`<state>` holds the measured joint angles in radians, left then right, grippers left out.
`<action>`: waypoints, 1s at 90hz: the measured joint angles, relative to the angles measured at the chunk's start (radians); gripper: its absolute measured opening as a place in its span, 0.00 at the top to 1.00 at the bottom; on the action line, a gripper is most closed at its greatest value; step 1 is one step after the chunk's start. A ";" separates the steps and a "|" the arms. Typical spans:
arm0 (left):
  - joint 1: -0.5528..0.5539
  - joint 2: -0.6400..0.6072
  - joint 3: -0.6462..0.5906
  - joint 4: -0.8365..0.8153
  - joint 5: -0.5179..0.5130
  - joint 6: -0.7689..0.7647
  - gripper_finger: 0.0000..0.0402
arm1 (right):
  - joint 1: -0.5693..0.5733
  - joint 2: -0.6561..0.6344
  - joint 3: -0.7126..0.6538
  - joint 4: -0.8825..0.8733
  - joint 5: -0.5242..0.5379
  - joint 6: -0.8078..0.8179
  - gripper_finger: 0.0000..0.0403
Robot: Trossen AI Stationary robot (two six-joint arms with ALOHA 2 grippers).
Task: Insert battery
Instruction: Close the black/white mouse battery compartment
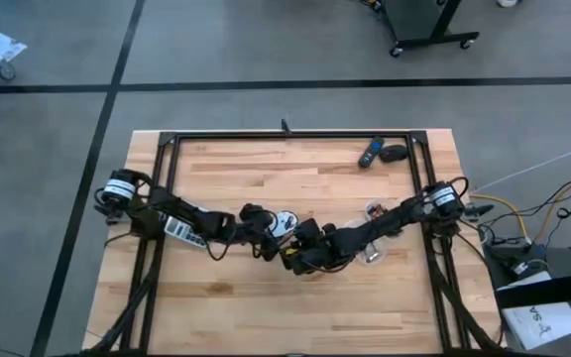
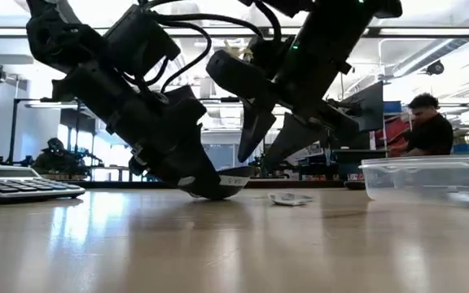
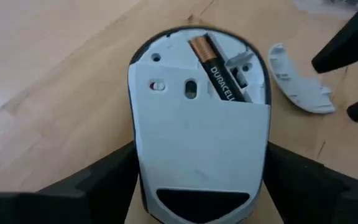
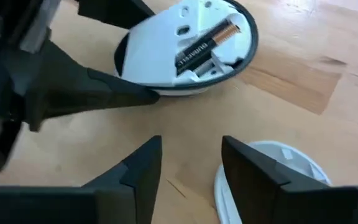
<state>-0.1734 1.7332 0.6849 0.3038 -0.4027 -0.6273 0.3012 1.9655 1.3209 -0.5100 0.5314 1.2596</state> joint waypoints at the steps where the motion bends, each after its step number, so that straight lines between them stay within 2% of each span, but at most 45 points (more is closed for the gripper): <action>1: 0.000 0.000 0.000 0.000 0.001 0.000 0.25 | 0.001 0.000 0.000 -0.005 0.000 0.000 0.63; 35: 0.000 0.000 -0.001 -0.038 0.028 0.001 0.25 | -0.007 0.034 -0.004 -0.055 -0.005 0.048 0.56; 54: 0.000 0.000 -0.001 -0.034 0.059 0.001 0.25 | -0.012 0.053 -0.005 -0.053 -0.011 0.074 0.57; 75: 0.000 0.000 -0.001 -0.032 0.063 0.001 0.25 | -0.019 0.063 -0.007 -0.055 -0.067 -0.047 0.60; 90: 0.000 -0.001 -0.001 -0.031 0.066 0.001 0.25 | -0.018 0.086 -0.001 -0.038 -0.063 -0.107 0.61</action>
<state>-0.1738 1.7326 0.6842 0.2733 -0.3371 -0.6266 0.2829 2.0518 1.3201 -0.5480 0.4679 1.1523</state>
